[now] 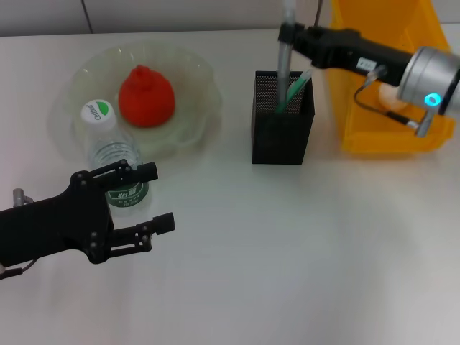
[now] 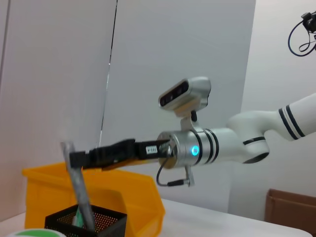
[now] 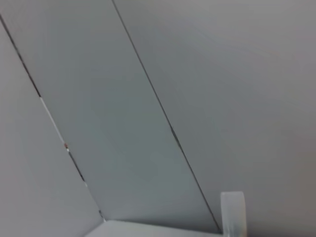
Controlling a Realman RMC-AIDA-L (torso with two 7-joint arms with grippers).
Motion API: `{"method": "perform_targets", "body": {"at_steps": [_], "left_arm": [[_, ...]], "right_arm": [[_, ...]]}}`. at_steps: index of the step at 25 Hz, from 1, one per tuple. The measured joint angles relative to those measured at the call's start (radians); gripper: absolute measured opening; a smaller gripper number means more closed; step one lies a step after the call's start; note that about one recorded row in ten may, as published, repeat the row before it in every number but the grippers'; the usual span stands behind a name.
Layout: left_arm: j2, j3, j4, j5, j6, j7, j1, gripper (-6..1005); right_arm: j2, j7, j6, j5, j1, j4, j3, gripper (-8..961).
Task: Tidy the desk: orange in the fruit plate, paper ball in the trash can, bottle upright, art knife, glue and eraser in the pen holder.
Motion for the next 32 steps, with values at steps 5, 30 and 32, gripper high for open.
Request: {"method": "perform_targets", "body": {"at_steps": [5, 30, 32], "left_arm": [[0.000, 0.000, 0.000, 0.000, 0.000, 0.001, -0.001, 802], [0.069, 0.006, 0.152, 0.053, 0.186, -0.175, 0.024, 802], [0.067, 0.006, 0.153, 0.053, 0.187, -0.177, 0.024, 802]], "right_arm": [[-0.002, -0.009, -0.020, -0.002, -0.008, 0.018, 0.000, 183], [-0.004, -0.289, -0.720, -0.200, -0.288, -0.108, -0.067, 770], [-0.004, -0.287, -0.704, -0.201, -0.280, -0.107, -0.081, 770]]}}
